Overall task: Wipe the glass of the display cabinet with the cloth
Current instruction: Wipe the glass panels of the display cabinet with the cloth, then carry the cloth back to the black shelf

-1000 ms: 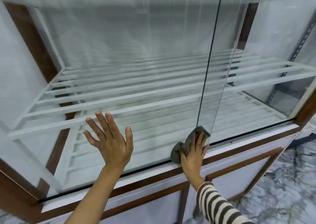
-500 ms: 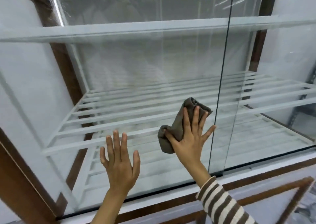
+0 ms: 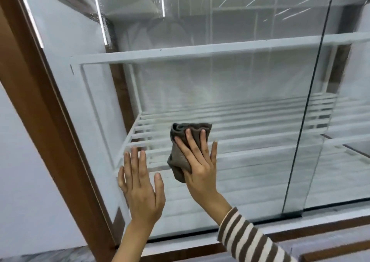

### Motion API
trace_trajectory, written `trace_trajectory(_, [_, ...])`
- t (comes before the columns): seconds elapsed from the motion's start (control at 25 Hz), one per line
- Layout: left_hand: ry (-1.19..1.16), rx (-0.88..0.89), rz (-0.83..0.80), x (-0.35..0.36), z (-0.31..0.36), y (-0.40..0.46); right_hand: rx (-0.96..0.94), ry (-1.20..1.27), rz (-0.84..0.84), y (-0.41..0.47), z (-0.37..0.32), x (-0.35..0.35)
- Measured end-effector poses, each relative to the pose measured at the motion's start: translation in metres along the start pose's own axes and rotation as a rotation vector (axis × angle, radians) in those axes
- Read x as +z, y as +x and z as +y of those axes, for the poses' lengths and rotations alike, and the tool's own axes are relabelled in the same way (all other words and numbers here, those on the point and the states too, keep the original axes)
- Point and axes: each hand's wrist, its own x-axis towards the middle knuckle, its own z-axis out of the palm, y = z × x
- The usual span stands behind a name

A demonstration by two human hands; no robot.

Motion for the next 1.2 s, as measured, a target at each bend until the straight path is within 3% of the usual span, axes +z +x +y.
trace_trajectory(0.16, [-0.102,-0.039,-0.098,-0.017,0.008,-0.019,0.133,0.104,-0.125,-0.019,-0.007,-0.032])
trace_trajectory(0.2, [-0.134,-0.024,-0.140,-0.020,0.016,-0.026,0.245,0.173,-0.150,-0.026,-0.008,-0.044])
trace_trajectory(0.28, [-0.213,0.037,-0.239,-0.021,0.034,-0.044,0.658,0.405,-0.139,-0.041,-0.006,-0.074])
trace_trajectory(0.4, [-0.363,0.127,-0.415,-0.009,0.072,-0.076,1.261,0.640,0.010,-0.075,0.015,-0.131])
trace_trajectory(0.64, [-0.630,0.286,-0.743,0.038,0.189,-0.153,1.782,0.399,0.426,-0.173,0.072,-0.256])
trace_trajectory(0.88, [-0.808,0.450,-1.144,0.078,0.346,-0.227,1.945,0.065,0.772,-0.269,0.127,-0.407])
trace_trajectory(1.08, [-0.794,0.537,-1.440,0.118,0.470,-0.256,1.910,-0.090,0.921,-0.300,0.172,-0.497])
trace_trajectory(1.2, [-0.795,0.548,-1.535,0.139,0.537,-0.272,1.880,-0.076,0.992,-0.318,0.209,-0.535])
